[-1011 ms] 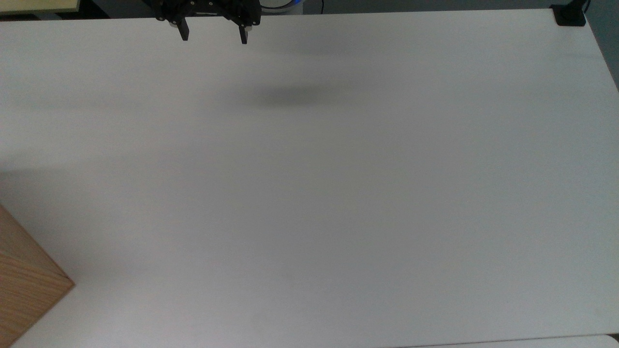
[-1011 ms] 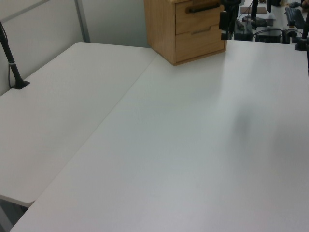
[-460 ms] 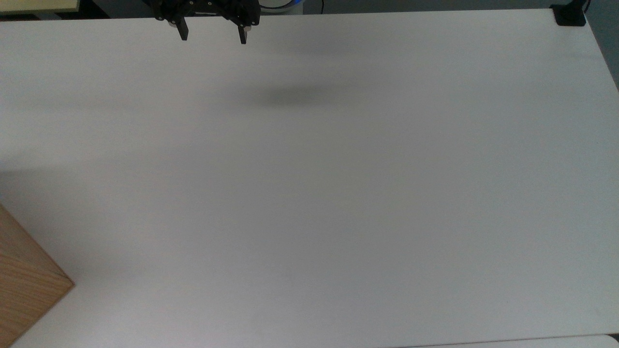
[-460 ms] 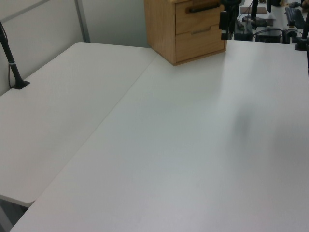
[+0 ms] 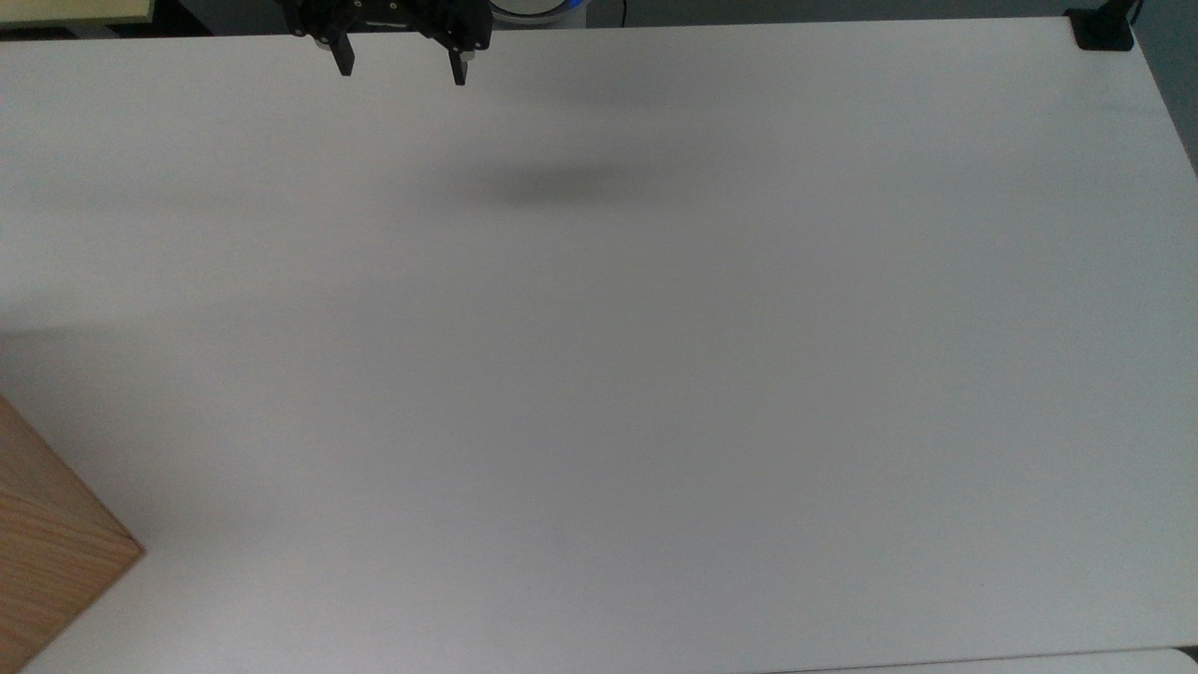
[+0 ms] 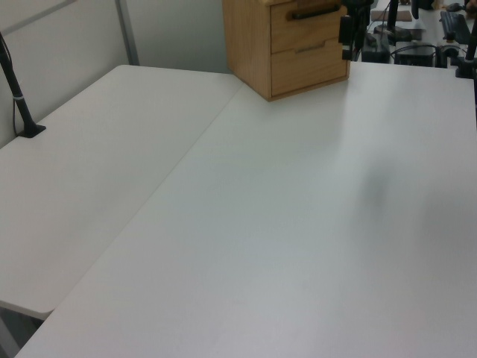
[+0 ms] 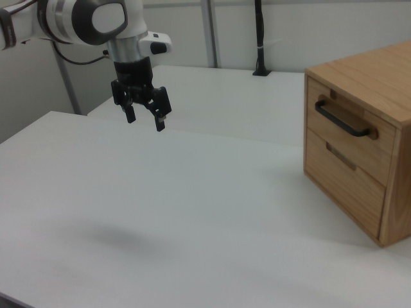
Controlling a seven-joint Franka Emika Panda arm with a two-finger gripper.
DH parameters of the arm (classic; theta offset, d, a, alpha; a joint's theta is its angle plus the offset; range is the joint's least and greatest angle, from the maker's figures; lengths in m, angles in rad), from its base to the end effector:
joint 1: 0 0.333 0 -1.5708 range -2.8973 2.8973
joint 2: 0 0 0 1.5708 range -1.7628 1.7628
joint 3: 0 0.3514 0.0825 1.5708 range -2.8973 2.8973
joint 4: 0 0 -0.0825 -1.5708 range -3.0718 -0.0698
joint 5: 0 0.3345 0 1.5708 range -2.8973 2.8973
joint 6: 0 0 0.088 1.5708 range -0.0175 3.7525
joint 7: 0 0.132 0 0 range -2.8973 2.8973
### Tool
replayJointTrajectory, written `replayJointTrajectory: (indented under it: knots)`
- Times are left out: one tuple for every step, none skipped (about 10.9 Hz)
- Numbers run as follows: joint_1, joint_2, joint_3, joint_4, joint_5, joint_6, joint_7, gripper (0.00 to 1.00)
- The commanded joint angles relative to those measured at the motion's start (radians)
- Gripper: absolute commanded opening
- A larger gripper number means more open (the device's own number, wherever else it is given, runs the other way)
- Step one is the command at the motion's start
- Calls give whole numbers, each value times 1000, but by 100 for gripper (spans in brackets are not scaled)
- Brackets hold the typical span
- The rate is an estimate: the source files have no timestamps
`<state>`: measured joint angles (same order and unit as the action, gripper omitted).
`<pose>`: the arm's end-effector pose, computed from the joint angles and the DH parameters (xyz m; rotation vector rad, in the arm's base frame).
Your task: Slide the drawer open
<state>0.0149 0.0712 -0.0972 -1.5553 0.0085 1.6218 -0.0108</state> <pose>0.5316 -0.0407 0.6091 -3.1378 0.1126 0.0067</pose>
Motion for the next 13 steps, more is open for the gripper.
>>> replayJointTrajectory:
  knots:
    - [11,-19,-13,-8,10,-22,20,100]
    - [7,-13,-13,-8,11,-17,50,100]
    - [-10,-10,-13,-8,15,-5,90,100]
    - [-25,-8,-15,-8,13,10,74,100]
    - [-39,-5,-15,-11,11,53,4,100]
    - [-52,2,-27,-9,11,87,-96,100]
    - [-53,5,-57,-9,16,130,-232,100]
    - [-55,5,-87,-8,10,185,-396,100]
    - [-61,13,-116,-8,5,258,-534,100]
    - [-70,31,-143,-9,-4,353,-646,100]
    - [-70,70,-169,-8,-34,451,-751,100]
    - [-82,112,-192,-8,-73,554,-829,100]
    - [-116,161,-196,-8,-99,681,-883,100]
